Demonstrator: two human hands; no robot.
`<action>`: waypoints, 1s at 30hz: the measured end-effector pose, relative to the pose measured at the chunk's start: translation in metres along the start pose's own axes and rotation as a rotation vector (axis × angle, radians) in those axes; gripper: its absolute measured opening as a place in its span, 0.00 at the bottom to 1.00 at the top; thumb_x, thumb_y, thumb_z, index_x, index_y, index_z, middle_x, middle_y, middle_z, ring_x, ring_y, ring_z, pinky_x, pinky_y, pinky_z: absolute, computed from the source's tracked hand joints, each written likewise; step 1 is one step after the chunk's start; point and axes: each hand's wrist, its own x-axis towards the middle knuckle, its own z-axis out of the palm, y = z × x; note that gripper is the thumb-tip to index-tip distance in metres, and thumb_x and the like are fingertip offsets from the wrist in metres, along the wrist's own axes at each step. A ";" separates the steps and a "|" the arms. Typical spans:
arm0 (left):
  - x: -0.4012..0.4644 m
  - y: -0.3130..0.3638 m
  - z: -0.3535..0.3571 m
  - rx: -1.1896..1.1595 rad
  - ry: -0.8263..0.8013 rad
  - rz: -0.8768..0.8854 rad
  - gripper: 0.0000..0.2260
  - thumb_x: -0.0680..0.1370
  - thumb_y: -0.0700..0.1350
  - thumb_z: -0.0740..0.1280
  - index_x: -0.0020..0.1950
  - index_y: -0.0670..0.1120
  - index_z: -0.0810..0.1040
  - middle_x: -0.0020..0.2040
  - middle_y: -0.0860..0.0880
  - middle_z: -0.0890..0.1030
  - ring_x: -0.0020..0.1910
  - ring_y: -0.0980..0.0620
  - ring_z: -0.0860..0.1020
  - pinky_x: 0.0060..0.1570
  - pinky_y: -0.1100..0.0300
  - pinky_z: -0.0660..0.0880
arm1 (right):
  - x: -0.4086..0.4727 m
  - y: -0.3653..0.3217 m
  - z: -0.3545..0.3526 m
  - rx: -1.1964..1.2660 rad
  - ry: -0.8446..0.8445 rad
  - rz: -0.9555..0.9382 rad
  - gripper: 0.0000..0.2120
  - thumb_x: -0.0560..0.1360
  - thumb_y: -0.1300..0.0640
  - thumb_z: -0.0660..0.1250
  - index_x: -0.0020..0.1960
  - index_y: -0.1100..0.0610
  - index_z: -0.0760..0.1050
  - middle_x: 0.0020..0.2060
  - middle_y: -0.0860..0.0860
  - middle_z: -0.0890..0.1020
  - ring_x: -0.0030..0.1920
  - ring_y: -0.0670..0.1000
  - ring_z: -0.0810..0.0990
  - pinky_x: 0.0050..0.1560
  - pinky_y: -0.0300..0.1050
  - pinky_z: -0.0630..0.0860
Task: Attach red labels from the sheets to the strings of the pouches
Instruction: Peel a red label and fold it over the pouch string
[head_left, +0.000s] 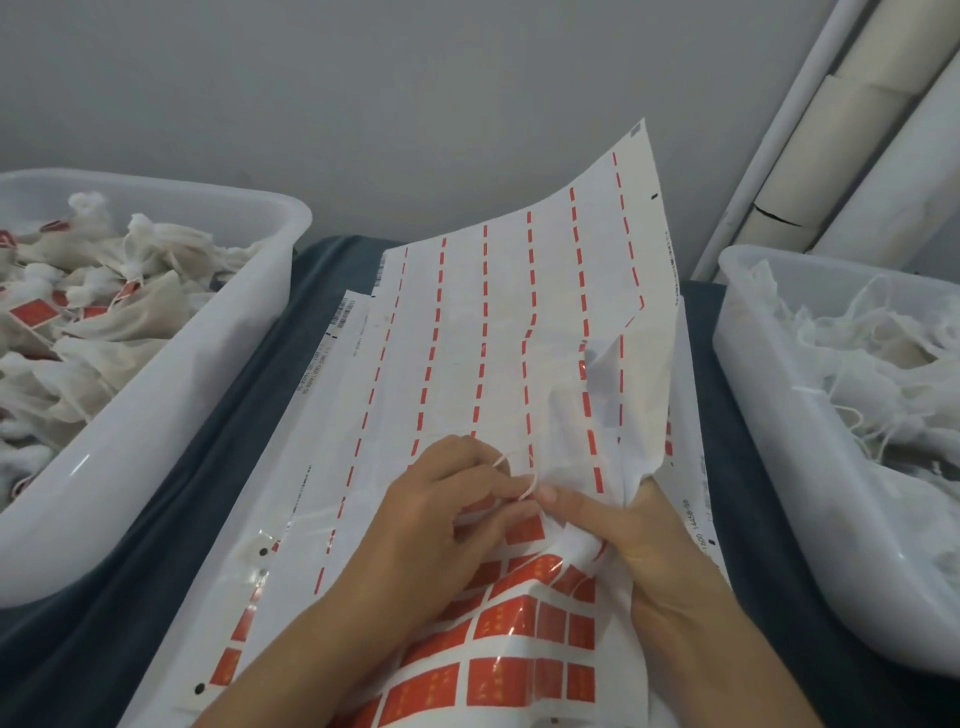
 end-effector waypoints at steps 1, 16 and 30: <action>0.000 0.000 0.000 0.003 -0.007 0.002 0.12 0.72 0.49 0.65 0.45 0.44 0.84 0.45 0.57 0.75 0.39 0.57 0.77 0.48 0.74 0.74 | 0.000 0.000 0.001 0.009 0.003 0.004 0.25 0.52 0.52 0.72 0.49 0.48 0.72 0.34 0.48 0.84 0.34 0.52 0.84 0.26 0.40 0.79; 0.000 -0.001 0.000 0.047 -0.098 -0.033 0.13 0.70 0.49 0.66 0.49 0.46 0.84 0.47 0.57 0.77 0.43 0.60 0.75 0.45 0.77 0.72 | -0.001 0.003 0.000 0.073 -0.019 0.094 0.27 0.54 0.52 0.73 0.52 0.48 0.72 0.40 0.54 0.85 0.38 0.57 0.84 0.36 0.53 0.82; 0.001 -0.005 -0.003 0.090 -0.142 0.021 0.09 0.70 0.45 0.68 0.46 0.44 0.84 0.42 0.51 0.82 0.40 0.61 0.75 0.46 0.79 0.70 | -0.001 0.003 -0.002 0.023 -0.005 0.073 0.23 0.54 0.53 0.72 0.48 0.48 0.71 0.39 0.50 0.83 0.35 0.53 0.82 0.26 0.40 0.78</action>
